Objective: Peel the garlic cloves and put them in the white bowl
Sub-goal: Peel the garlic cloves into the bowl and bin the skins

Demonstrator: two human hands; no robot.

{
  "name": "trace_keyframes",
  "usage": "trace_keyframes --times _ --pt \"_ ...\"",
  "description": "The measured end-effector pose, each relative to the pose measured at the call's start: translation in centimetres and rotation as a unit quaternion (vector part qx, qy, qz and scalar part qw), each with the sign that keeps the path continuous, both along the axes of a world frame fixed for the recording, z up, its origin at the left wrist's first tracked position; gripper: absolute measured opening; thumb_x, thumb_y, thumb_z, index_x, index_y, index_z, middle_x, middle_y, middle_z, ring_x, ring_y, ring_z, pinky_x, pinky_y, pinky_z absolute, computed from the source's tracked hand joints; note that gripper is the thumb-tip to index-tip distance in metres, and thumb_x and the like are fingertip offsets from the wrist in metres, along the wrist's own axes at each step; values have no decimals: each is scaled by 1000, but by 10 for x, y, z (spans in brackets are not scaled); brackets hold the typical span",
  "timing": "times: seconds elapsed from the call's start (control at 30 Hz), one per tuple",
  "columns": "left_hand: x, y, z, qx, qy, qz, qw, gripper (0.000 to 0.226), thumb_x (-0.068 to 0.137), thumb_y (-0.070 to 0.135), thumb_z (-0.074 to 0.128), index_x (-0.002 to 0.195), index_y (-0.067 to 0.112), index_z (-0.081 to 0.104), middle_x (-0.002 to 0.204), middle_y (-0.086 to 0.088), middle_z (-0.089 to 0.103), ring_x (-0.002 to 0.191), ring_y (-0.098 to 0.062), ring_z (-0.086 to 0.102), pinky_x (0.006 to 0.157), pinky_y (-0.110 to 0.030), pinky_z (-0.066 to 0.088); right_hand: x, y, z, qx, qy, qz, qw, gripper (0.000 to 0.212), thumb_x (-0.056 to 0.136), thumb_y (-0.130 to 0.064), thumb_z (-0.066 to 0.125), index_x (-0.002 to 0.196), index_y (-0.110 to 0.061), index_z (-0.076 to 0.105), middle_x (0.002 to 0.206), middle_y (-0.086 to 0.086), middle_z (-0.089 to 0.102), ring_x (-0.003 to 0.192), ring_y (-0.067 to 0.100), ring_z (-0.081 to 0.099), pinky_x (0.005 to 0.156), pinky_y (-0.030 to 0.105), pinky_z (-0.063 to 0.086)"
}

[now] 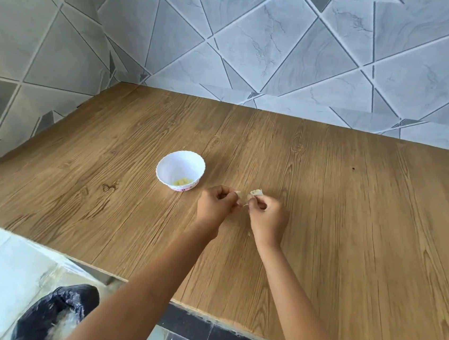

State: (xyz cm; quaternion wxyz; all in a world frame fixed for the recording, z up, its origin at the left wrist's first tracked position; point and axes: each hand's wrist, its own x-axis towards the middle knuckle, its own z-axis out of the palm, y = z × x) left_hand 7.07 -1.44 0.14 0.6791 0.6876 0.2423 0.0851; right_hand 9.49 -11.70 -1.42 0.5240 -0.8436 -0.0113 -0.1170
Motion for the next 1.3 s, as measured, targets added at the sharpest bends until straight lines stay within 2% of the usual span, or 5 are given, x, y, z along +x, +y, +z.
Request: trace_keyframes --times 0.37,0.57,0.8,1.13,1.3 --pt "-40 38 20 -24 24 -110 993 14 83 3 70 88 6 57 75 -9 67 51 -9 56 49 -17 45 0 -19 -22 -173 -53 40 983 17 77 -22 77 86 -10 71 75 3 71 63 21 64 55 30 48" --pt "-70 66 12 -9 81 -160 984 8 83 -1 67 89 5 68 86 -10 69 78 -15 67 79 -26 56 -46 -13 -23 -171 -167 66 969 25 71 10 67 89 -9 70 76 2 67 63 22 63 51 25 46" --pt "-77 95 19 67 131 -240 959 13 79 1 72 91 -2 68 79 -9 71 66 -7 69 61 -16 54 -103 22 -46 -317 -123 109 934 35 89 -22 53 119 -6 63 127 13 60 121 30 55 103 48 39" --pt "-59 104 22 238 208 -390 865 9 80 9 74 86 4 70 84 -10 70 67 -9 65 58 -13 53 -122 30 -42 -404 -52 100 908 60 96 -42 20 139 -8 45 148 10 38 139 24 32 114 40 15" --pt "-55 94 22 319 217 -385 839 9 81 12 73 80 8 66 66 -1 64 57 -7 60 56 -13 51 -124 34 -39 -404 -57 80 910 56 95 -38 24 134 -7 51 144 11 45 135 26 39 112 42 23"
